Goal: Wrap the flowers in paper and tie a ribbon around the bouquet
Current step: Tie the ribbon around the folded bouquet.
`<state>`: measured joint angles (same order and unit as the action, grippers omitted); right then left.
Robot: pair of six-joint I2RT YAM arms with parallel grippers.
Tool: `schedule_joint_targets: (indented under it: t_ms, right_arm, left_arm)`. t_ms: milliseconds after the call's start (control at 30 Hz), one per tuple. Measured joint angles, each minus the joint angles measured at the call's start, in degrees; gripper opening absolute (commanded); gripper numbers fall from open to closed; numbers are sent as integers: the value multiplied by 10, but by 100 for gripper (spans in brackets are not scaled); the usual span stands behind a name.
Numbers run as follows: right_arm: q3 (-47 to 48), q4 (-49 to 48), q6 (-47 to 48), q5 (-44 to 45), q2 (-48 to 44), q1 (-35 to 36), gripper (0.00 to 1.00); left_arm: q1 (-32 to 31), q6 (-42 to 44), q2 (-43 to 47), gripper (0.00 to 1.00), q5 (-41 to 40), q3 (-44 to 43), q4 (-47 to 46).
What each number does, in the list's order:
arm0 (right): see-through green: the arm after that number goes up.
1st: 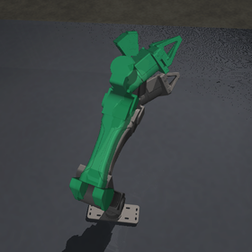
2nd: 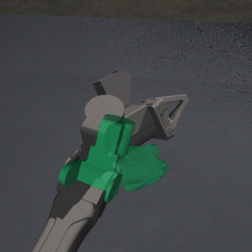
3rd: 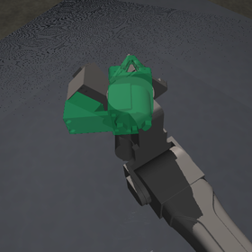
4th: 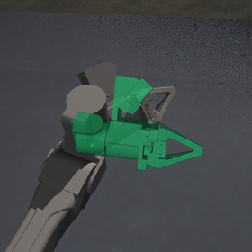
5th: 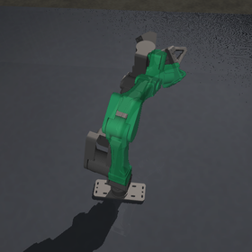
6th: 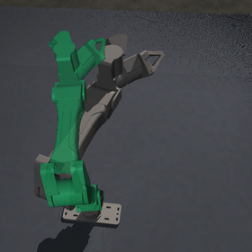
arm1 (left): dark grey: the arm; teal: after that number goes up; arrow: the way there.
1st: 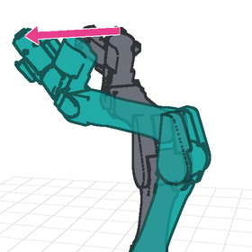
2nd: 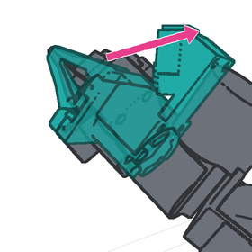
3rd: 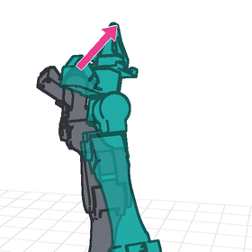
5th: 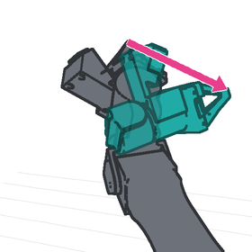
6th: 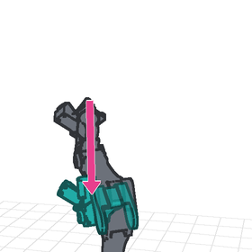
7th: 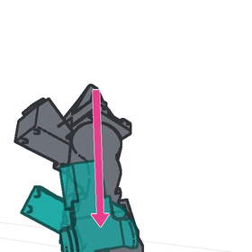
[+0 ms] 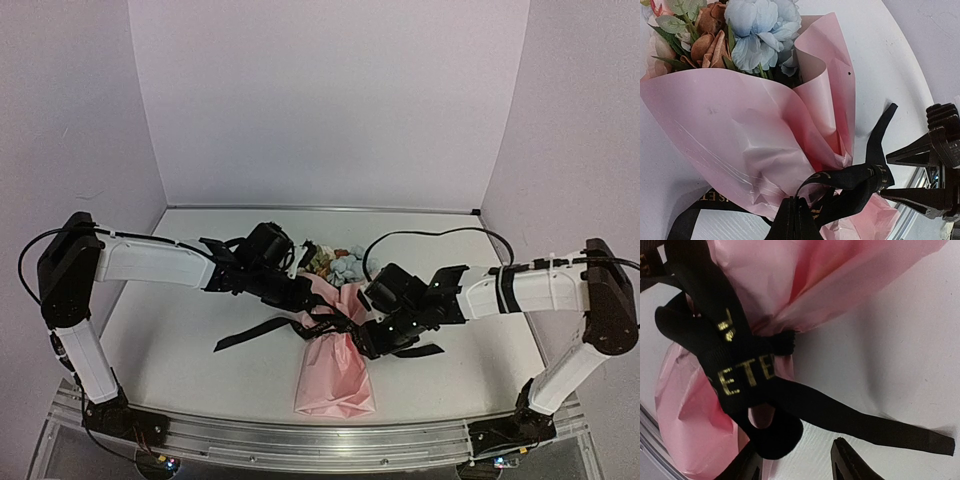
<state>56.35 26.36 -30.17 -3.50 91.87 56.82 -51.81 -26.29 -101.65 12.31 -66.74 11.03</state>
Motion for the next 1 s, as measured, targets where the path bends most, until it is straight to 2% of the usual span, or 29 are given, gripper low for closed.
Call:
schedule_joint_targets:
  t_ms: [167,367,433,567,600,867,1000]
  right_arm:
    - [19,-18,-17,-2,24,0,45]
    - [33,-31,-33,-3,47,0,33]
    - [34,-32,-38,-3,50,0,26]
    - [36,-32,-47,-3,51,0,2]
    - [38,-32,-49,-3,51,1,0]
    - [44,-3,-51,5,51,-3,0]
    - [43,10,-62,-33,49,-37,0]
  left_arm:
    - [0,7,0,0,1,0,0]
    - [0,8,0,0,1,0,0]
    - [0,8,0,0,1,0,0]
    - [0,8,0,0,1,0,0]
    - [0,8,0,0,1,0,0]
    - [1,9,9,0,-28,5,12]
    - [17,3,31,0,-39,47,16]
